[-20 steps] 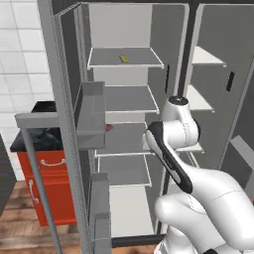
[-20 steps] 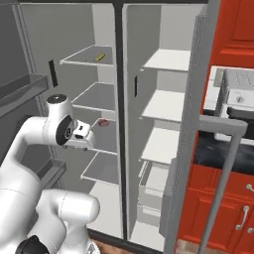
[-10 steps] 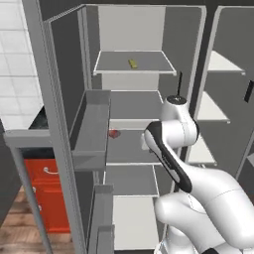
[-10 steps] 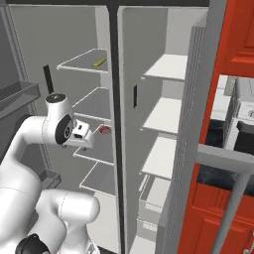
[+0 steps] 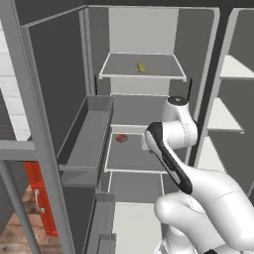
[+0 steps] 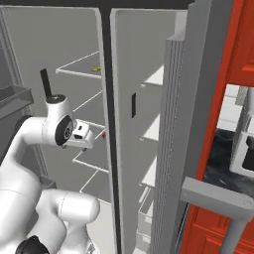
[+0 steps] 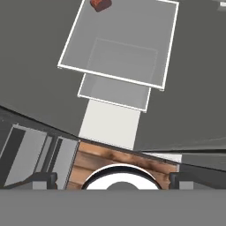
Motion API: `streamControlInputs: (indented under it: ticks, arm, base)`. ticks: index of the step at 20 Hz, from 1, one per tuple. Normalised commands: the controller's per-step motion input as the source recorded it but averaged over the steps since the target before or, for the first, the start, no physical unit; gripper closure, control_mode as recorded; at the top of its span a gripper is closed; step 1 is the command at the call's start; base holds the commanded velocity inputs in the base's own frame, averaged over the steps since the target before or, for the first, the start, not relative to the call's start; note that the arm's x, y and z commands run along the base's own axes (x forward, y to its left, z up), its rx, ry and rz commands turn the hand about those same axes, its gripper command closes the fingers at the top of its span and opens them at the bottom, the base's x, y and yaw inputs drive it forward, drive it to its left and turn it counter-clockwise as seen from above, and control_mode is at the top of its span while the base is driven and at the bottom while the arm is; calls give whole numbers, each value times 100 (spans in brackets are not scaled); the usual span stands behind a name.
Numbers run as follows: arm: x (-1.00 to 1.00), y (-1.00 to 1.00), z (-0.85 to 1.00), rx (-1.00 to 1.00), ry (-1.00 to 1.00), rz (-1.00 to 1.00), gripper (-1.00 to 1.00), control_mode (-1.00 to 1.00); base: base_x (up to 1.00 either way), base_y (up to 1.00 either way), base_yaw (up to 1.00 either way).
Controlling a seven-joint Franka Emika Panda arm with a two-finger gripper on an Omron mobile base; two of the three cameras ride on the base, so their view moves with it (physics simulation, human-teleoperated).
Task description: Retrieve the butter from the fridge and place it on a plate on the dining table. Then retrieve the butter knife by the fridge and place it near the plate.
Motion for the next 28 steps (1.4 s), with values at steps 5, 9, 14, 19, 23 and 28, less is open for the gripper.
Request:
streamControlInputs:
  ticks: [5, 9, 14, 19, 23, 28]
  arm:
    - [0, 0, 0, 0, 0, 0, -100, 100]
    - [0, 0, 0, 0, 0, 0, -100, 100]
    - [0, 0, 0, 0, 0, 0, -100, 100]
    - [0, 0, 0, 0, 0, 0, -100, 100]
    - [0, 3, 0, 0, -3, -1, -100, -100]
    - [4, 20, 41, -2, -3, -2, -100, -100]
  base:
    - [47, -13, 13]
    - [20, 0, 4]
    - [7, 0, 2]
    - [0, 0, 0]
    - [0, 0, 0]
    - [0, 0, 0]
